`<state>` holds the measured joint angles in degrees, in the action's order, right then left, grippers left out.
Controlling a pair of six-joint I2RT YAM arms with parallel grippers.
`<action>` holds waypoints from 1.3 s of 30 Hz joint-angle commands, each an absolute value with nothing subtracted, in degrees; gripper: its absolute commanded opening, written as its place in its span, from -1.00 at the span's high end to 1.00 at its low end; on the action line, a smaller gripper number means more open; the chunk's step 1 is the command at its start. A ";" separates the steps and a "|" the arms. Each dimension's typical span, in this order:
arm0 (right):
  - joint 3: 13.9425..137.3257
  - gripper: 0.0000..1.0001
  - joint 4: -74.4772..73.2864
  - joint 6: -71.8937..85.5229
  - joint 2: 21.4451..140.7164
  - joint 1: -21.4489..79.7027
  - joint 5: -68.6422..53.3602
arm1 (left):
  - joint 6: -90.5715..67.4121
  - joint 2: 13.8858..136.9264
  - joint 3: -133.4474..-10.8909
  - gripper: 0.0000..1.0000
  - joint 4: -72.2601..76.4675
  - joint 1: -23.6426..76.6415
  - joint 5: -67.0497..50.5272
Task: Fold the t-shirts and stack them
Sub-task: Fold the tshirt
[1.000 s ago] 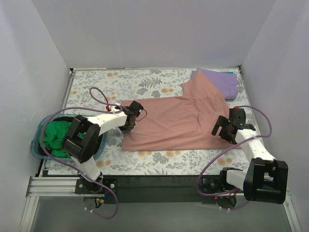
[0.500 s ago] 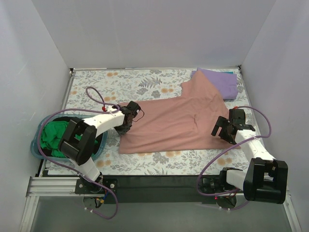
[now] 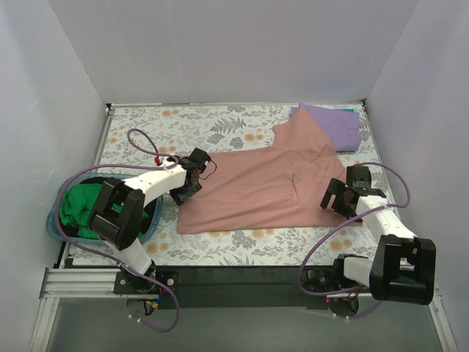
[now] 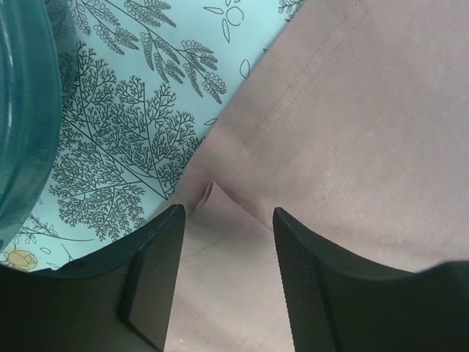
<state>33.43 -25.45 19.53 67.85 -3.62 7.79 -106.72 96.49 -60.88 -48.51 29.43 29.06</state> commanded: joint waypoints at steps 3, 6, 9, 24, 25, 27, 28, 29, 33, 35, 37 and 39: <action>33.13 -0.97 -24.43 19.34 66.80 -3.34 8.79 | -106.17 94.21 -61.69 -0.03 -49.30 29.27 28.56; 32.96 -0.97 -24.35 19.34 66.71 -3.34 8.88 | -106.26 94.13 -61.88 0.20 -50.54 29.36 28.56; 32.96 -0.97 -24.26 19.34 66.80 -3.34 8.97 | -106.96 93.61 -61.53 0.43 -50.98 29.36 29.00; 32.70 -0.97 -24.08 19.25 68.11 -3.34 9.05 | -110.39 93.16 -64.07 1.00 -56.69 28.83 33.92; 32.70 -0.97 -23.91 19.16 68.12 -3.25 8.97 | -110.74 93.51 -64.42 1.00 -57.39 28.65 34.27; 32.70 -0.97 -23.91 19.16 68.38 -3.25 8.88 | -110.92 94.39 -65.21 1.00 -57.57 28.30 35.76; 32.70 -0.97 -23.73 19.07 68.55 -3.25 8.79 | -111.61 94.74 -65.48 1.00 -57.92 28.13 36.12; 32.61 -0.97 -23.82 19.07 68.55 -3.25 8.88 | -111.62 95.18 -65.74 1.00 -58.18 27.43 36.21; 32.61 -0.97 -23.64 18.98 68.73 -3.08 8.88 | -111.27 97.46 -66.27 1.00 -57.92 26.90 36.13; 32.61 -0.97 -23.64 18.90 68.91 -2.99 8.62 | -110.92 97.73 -66.62 0.54 -57.75 26.81 35.86; 32.70 -0.97 -23.55 18.81 68.82 -2.90 8.61 | -110.83 97.47 -66.80 0.07 -57.92 26.81 35.86; 32.78 -0.97 -23.47 18.72 68.82 -2.90 8.44 | -110.39 96.68 -68.28 -0.18 -59.23 26.81 36.47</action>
<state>32.91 -25.08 19.27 68.66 -3.22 8.23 -110.17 98.24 -65.30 -57.34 27.05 33.17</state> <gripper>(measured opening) 0.984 0.542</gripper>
